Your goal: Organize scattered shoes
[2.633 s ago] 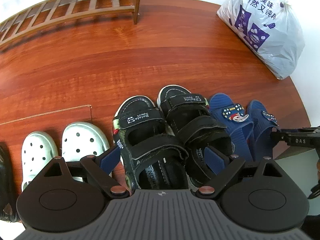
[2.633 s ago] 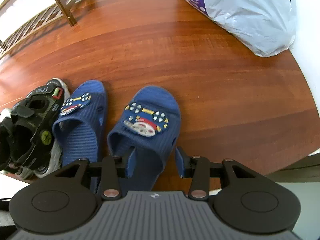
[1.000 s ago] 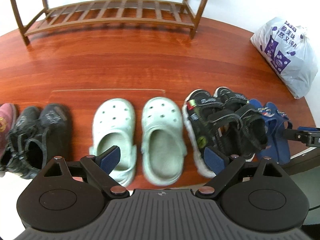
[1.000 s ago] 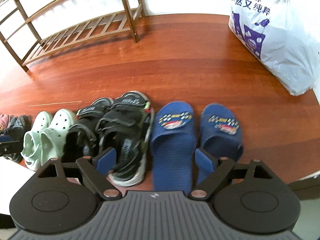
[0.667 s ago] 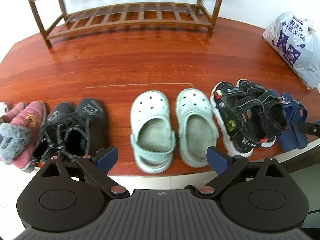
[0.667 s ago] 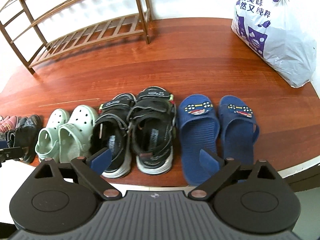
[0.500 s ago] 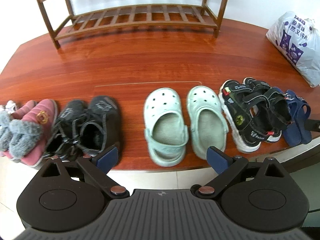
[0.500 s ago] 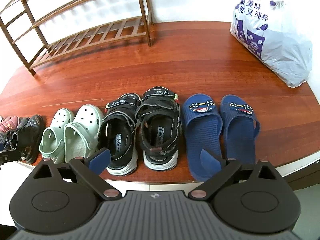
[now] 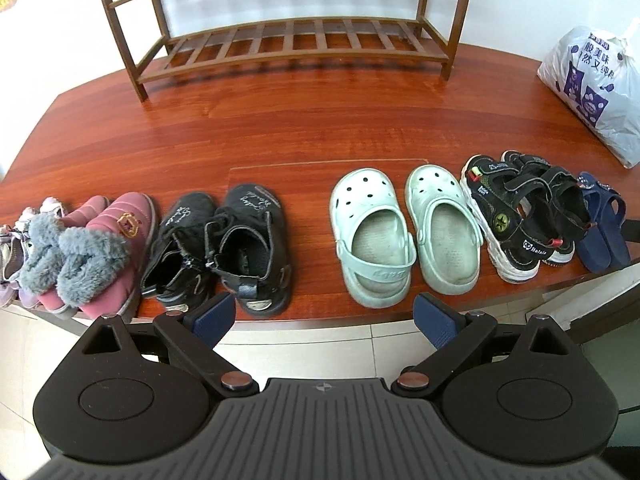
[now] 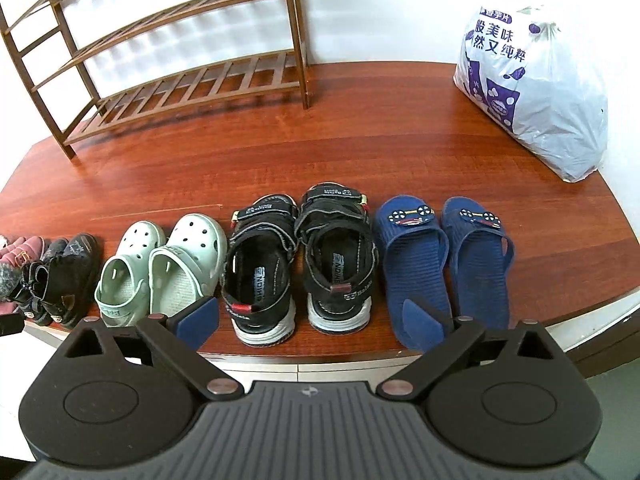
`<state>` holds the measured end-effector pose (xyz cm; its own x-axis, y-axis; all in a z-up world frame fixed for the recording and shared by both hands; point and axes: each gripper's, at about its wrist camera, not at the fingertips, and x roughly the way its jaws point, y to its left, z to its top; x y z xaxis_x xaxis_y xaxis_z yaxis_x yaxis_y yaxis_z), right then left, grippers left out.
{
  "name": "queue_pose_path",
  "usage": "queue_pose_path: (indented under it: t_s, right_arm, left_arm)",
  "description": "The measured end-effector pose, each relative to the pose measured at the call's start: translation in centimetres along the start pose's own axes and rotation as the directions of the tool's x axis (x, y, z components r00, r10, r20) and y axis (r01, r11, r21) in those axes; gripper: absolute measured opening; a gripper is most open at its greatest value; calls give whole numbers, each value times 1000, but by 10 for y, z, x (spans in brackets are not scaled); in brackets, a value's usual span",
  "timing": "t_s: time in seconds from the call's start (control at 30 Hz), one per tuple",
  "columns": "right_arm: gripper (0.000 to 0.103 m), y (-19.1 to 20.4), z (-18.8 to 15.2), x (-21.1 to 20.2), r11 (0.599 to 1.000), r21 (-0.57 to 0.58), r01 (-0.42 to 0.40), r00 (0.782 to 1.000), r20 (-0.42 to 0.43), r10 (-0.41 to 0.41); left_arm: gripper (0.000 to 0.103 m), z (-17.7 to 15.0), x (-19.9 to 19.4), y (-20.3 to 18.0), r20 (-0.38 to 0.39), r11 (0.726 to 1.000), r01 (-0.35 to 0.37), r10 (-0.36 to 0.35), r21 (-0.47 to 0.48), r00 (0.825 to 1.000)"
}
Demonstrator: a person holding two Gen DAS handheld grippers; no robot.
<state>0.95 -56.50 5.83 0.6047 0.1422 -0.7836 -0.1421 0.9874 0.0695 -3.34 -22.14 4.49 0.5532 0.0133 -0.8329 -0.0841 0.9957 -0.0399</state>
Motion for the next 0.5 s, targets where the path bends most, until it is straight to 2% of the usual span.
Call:
queue_pose_path:
  t_s: [0.5]
  right_arm:
    - [100, 35, 0, 8, 999, -43, -32, 999, -11, 31]
  left_arm:
    - [97, -5, 6, 34, 9, 998, -12, 12, -58, 1000]
